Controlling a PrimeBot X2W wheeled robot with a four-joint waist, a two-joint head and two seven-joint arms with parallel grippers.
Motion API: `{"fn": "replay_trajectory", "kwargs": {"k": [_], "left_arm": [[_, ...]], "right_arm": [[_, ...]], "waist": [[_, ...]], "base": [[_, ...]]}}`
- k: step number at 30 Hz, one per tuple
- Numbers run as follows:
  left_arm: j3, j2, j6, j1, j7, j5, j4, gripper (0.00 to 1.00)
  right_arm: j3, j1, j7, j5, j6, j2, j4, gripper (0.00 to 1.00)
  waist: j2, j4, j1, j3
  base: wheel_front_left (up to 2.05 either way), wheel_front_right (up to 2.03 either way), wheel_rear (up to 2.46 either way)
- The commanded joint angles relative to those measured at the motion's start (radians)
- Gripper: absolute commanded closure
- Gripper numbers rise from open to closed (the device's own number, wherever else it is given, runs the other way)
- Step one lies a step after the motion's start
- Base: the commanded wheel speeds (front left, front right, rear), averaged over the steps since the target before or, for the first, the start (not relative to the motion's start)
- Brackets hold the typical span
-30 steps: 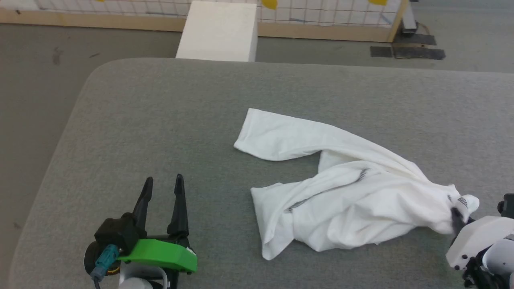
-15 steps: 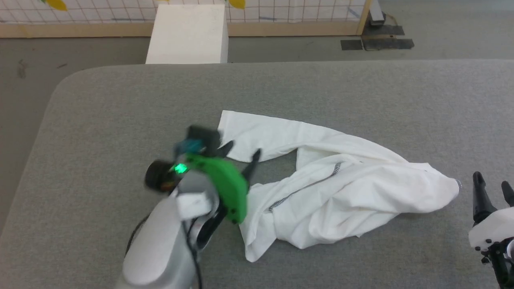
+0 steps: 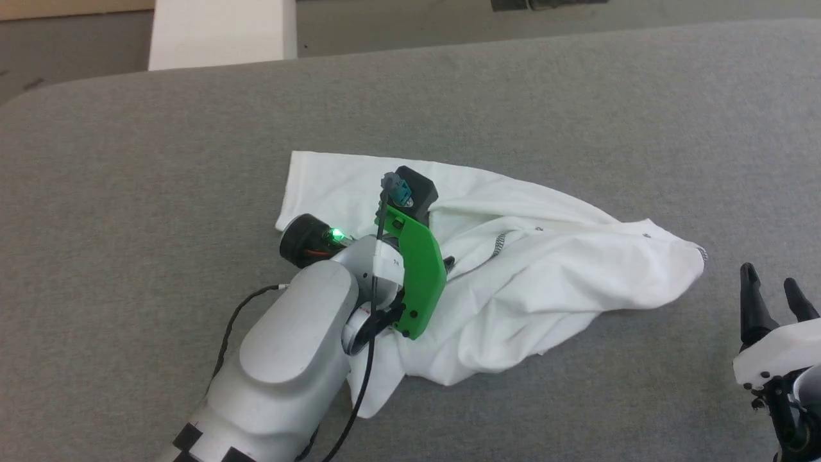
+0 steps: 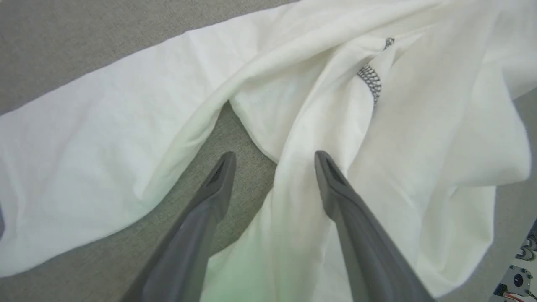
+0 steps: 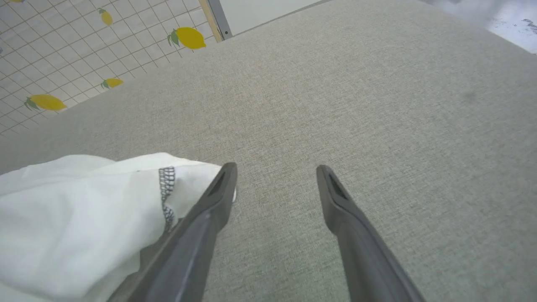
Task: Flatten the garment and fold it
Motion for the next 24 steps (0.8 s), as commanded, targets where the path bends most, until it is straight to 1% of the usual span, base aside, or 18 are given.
{"fn": "replay_trajectory", "kwargs": {"k": [1, 5, 6, 7, 9, 12, 15, 17, 21, 23, 24], "left_arm": [[-0.015, 0.014, -0.007, -0.024, 0.008, -0.022, 0.006, 0.0], [-0.048, 0.034, -0.007, -0.036, 0.025, -0.062, 0.017, 0.0], [-0.053, 0.036, -0.007, -0.038, 0.027, -0.073, 0.018, 0.35], [-0.061, 0.039, -0.007, -0.04, 0.026, -0.088, 0.017, 1.0], [-0.078, 0.047, -0.007, -0.044, 0.023, -0.112, 0.011, 1.0], [-0.076, 0.05, -0.007, -0.049, -0.022, -0.147, -0.01, 1.0], [-0.025, 0.042, -0.006, -0.047, -0.087, -0.198, -0.044, 1.0], [0.025, 0.045, 0.003, -0.044, -0.135, -0.229, -0.079, 1.0], [0.125, 0.081, 0.044, -0.015, -0.205, -0.27, -0.177, 1.0], [0.176, 0.113, 0.078, 0.018, -0.231, -0.281, -0.229, 1.0], [0.209, 0.135, 0.105, 0.042, -0.247, -0.283, -0.255, 1.0]], "right_arm": [[-0.001, -0.013, -0.012, 0.001, -0.001, -0.001, 0.009, 0.0], [0.003, -0.017, -0.021, 0.0, -0.001, -0.001, 0.022, 0.0], [0.005, -0.018, -0.022, 0.0, -0.001, -0.001, 0.024, 0.0], [0.008, -0.021, -0.022, 0.0, -0.001, -0.001, 0.026, 0.0], [0.013, -0.029, -0.025, -0.005, -0.001, -0.001, 0.03, 0.0], [0.019, -0.034, -0.027, -0.011, -0.001, -0.001, 0.032, 0.0], [0.02, -0.03, -0.023, -0.018, -0.001, -0.001, 0.035, 0.0], [0.017, -0.021, -0.019, -0.023, -0.001, -0.001, 0.038, 0.0], [0.008, 0.002, -0.01, -0.034, -0.001, 0.0, 0.039, 0.0], [0.007, 0.012, -0.005, -0.037, -0.001, 0.0, 0.037, 0.0], [0.008, 0.016, -0.002, -0.038, -0.001, 0.0, 0.036, 0.0]], "waist": [[-0.0001, -0.039, 0.0, 0.042], [-0.0001, -0.043, 0.0, 0.049], [-0.0001, -0.043, 0.0, 0.049], [-0.0001, -0.042, 0.0, 0.049], [-0.0001, -0.038, 0.0, 0.048], [-0.0001, -0.024, 0.0, 0.04], [-0.0001, -0.005, 0.0, 0.026], [-0.0001, 0.013, 0.0, 0.008], [-0.0001, 0.056, 0.0, -0.028], [-0.0001, 0.079, 0.0, -0.046], [-0.0001, 0.09, 0.0, -0.055]], "base": [[0.0, 0.0, 0.0], [0.0, 0.0, 0.0], [0.0, 0.0, 0.0], [0.0, 0.0, 0.0], [0.0, 0.0, 0.0], [0.0, 0.0, 0.0], [0.0, 0.0, 0.0], [0.0, 0.0, 0.0], [0.0, 0.0, 0.0], [0.0, 0.0, 0.0], [0.0, 0.0, 0.0]]}}
